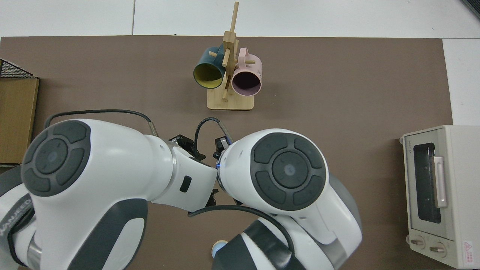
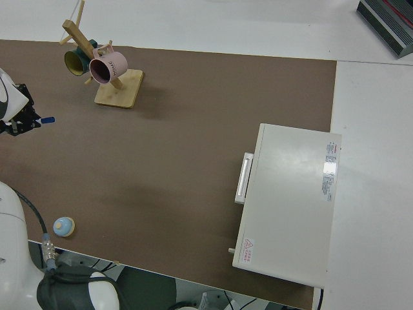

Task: Put markers into pen holder
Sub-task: 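Bring the marker to the middle while the left gripper reaches it, then grasp the marker with the left gripper while the right gripper opens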

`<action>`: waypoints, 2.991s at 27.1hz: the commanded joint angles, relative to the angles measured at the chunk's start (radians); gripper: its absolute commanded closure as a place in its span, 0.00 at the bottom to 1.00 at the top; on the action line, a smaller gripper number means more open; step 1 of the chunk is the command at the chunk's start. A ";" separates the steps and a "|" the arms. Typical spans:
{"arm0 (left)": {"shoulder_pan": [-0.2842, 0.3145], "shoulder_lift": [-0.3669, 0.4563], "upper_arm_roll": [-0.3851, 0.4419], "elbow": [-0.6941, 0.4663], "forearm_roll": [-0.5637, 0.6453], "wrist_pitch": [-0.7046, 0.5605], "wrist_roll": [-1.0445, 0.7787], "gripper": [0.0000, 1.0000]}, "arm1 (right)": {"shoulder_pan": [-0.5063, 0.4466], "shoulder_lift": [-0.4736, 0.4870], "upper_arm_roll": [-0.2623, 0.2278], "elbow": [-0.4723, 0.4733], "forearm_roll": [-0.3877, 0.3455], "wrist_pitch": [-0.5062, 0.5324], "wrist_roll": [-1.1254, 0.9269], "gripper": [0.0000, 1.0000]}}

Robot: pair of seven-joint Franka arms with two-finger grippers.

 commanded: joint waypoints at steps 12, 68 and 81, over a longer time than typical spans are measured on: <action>-0.021 -0.038 -0.006 -0.072 -0.011 0.025 -0.004 0.27 | 0.006 0.026 0.005 0.045 -0.021 -0.007 0.049 1.00; -0.010 -0.033 0.000 -0.072 -0.066 0.061 -0.003 1.00 | -0.003 0.027 0.005 0.047 0.003 0.027 0.047 0.02; -0.007 -0.032 0.007 -0.067 -0.066 0.056 -0.007 1.00 | -0.011 0.009 -0.004 0.042 -0.015 0.019 -0.017 0.01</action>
